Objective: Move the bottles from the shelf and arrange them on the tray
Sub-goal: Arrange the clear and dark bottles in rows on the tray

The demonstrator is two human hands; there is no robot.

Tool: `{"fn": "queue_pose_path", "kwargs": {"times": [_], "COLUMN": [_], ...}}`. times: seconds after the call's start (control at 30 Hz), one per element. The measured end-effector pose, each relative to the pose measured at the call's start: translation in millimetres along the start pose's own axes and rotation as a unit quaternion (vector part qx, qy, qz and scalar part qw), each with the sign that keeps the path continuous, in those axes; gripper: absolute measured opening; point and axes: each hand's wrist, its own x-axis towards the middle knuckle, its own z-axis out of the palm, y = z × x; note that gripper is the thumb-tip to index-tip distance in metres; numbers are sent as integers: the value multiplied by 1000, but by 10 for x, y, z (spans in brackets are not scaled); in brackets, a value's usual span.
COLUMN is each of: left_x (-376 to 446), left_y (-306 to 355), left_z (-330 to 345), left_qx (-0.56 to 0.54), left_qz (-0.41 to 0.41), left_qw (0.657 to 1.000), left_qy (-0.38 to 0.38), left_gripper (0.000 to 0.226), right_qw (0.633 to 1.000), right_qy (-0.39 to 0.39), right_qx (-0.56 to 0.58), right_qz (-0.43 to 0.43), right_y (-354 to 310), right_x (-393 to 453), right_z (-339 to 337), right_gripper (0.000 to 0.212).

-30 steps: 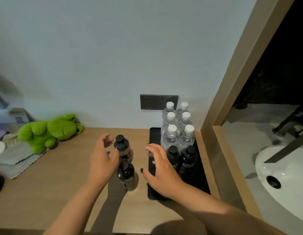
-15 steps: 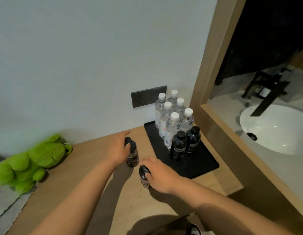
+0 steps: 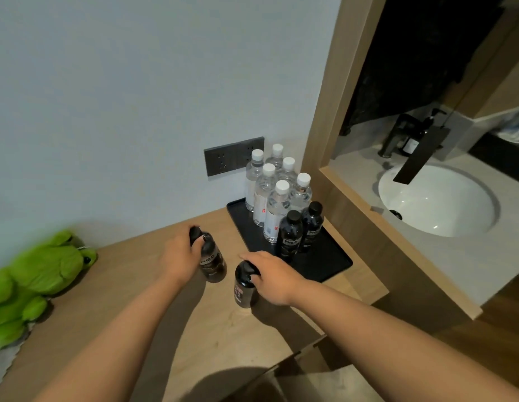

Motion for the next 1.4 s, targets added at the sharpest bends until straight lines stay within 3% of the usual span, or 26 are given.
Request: {"fn": "queue_pose_path", "kwargs": {"times": [0.23,0.43,0.53,0.63,0.77,0.87,1.0,1.17,1.4], "left_x": [-141,-198,-241,-326,-389,-455,-615,-754,-943], "left_y": [475,1029,1312,1611,1874,2044,2204,2245,2172], "left_z": [-573,-993,-1088,-1124,-1005,-767,-344,50,517], "left_qx": [-77,-162,-287,-415,-434,-446,-401,-365,-347], "left_qz": [44,90,77,46,45,18,-19,-125,-134], "left_qw": [992,973,948,908,899,895,916,921,927], "left_qy": [88,138,111,32,-38,-3,-17,-44,-43], "left_gripper": [26,21,13,14,23,28,24,22,17], "right_qw": [990,969,952,938,928,922,924,946,972], "right_qy": [17,99,164,206,240,258,237,170,82], "right_qx": [142,217,237,255,259,268,283,269,218], "right_qz": [20,-67,-104,-114,-114,-107,-99,-65,-29], "right_y": [-73,-283,-374,-345,-127,97,420,892,1369], "right_x": [-27,-129,-163,-280,-468,-586,-682,-818,-910], "right_z": [-165,-354,-434,-541,-677,-720,-716,-603,-528], "right_gripper": [69,83,81,68,68,66,64,65,75]}}
